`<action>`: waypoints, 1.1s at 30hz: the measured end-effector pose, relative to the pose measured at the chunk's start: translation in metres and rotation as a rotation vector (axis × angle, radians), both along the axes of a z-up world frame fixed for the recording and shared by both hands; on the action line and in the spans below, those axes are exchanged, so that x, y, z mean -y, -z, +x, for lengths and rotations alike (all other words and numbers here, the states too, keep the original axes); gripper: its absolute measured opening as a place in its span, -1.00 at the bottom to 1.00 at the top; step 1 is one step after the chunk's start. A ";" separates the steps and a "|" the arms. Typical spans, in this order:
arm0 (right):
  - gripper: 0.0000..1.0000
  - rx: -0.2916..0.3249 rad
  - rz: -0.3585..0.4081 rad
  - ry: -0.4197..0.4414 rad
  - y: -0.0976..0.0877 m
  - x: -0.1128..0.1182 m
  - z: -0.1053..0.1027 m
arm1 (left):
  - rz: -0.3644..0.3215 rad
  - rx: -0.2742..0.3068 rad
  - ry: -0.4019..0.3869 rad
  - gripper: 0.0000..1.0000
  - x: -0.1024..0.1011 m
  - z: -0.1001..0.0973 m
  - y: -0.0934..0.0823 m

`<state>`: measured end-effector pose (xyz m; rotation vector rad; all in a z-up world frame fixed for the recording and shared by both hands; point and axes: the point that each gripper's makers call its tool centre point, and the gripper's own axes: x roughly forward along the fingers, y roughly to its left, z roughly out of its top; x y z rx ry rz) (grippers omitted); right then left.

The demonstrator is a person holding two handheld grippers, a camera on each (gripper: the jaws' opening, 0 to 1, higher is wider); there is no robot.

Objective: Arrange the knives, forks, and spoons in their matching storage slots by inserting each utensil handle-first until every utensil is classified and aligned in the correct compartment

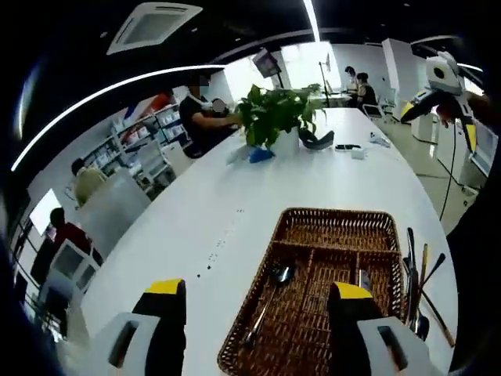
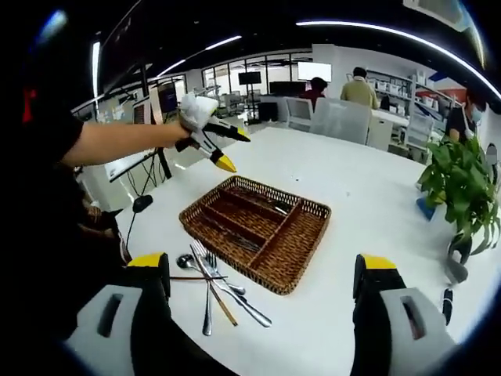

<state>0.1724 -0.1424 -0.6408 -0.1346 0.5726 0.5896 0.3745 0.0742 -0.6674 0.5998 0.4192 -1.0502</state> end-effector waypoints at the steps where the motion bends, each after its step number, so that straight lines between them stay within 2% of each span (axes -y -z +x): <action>1: 0.99 0.005 -0.003 -0.008 -0.001 -0.001 0.000 | -0.004 0.001 -0.005 0.69 -0.002 -0.002 -0.002; 6: 0.99 0.029 -0.015 -0.047 -0.006 -0.004 0.002 | -0.040 0.008 -0.061 1.00 -0.026 -0.027 -0.022; 9: 0.99 0.035 -0.017 -0.064 -0.008 -0.006 0.003 | -0.063 0.008 -0.095 1.00 -0.040 -0.042 -0.034; 16: 0.99 0.034 -0.026 -0.107 -0.012 -0.018 0.003 | -0.176 0.026 -0.174 1.00 -0.068 -0.076 -0.071; 20: 0.99 0.035 -0.024 -0.108 -0.017 -0.022 0.003 | -0.224 0.014 -0.218 1.00 -0.076 -0.098 -0.080; 22: 0.99 0.059 -0.017 -0.105 -0.024 -0.023 0.005 | -0.253 0.014 -0.241 1.00 -0.078 -0.107 -0.083; 26: 0.99 0.076 -0.010 -0.112 -0.029 -0.021 0.009 | -0.281 0.078 -0.290 1.00 -0.087 -0.122 -0.092; 29: 0.99 0.078 -0.034 -0.159 -0.030 -0.024 0.007 | -0.323 0.099 -0.343 1.00 -0.096 -0.133 -0.099; 33: 0.99 0.091 -0.031 -0.149 -0.033 -0.018 0.011 | -0.318 0.073 -0.367 1.00 -0.103 -0.154 -0.087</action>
